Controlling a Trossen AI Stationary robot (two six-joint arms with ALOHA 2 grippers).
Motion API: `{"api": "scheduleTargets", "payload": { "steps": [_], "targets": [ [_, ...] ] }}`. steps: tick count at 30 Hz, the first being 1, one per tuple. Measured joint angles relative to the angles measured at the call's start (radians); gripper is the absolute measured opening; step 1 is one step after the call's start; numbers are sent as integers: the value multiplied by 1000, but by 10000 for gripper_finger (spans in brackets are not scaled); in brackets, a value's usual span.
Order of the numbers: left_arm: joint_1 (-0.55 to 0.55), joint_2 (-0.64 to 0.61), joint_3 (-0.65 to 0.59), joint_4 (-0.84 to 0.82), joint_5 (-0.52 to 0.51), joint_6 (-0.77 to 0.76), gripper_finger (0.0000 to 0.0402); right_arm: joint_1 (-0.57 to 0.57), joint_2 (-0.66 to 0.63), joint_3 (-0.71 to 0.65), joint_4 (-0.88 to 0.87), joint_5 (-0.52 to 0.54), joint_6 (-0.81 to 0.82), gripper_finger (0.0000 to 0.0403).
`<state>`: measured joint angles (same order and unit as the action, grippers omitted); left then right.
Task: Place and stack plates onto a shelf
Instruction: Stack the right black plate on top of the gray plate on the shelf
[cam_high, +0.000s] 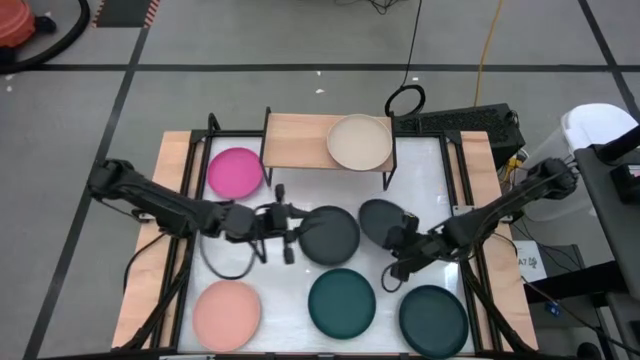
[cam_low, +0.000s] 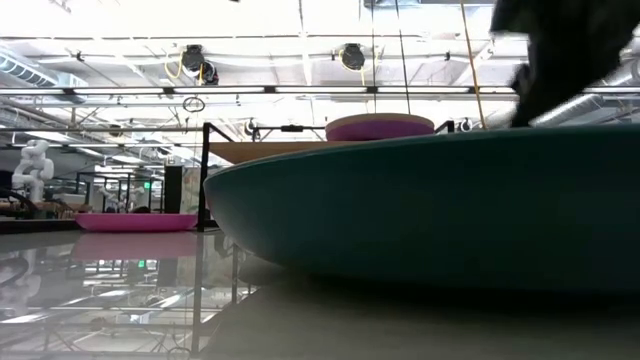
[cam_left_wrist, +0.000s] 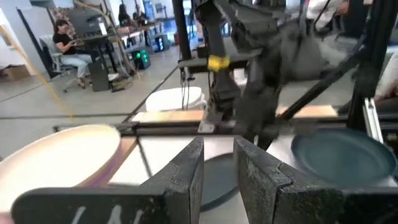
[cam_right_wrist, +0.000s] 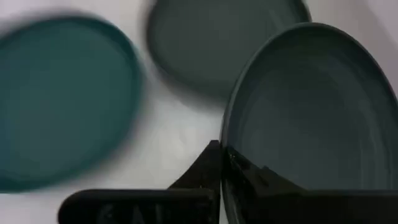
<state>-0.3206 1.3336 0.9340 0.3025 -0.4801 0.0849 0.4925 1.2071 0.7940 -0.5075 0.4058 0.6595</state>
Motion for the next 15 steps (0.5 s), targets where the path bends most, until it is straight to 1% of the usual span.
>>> {"api": "scheduleTargets", "payload": {
  "steps": [3, 5, 9, 12, 15],
  "targets": [
    [-44, -64, -4, -65, -56, 3, 93, -3, -30, 30, 79, 14, -120, 1],
    [-80, -101, -44, -67, -119, 32, 92, -14, -45, 66, 115, 38, -196, 1],
    [-108, -163, -171, 50, -243, 70, 92, -48, -64, 170, 129, 121, -338, 1],
    [-100, -223, -252, 166, -258, 70, 92, -89, -64, 258, 129, 186, -442, 1],
    [-94, -268, -305, 231, -255, 73, 92, -150, -61, 338, 136, 235, -549, 1]
  ]
}}
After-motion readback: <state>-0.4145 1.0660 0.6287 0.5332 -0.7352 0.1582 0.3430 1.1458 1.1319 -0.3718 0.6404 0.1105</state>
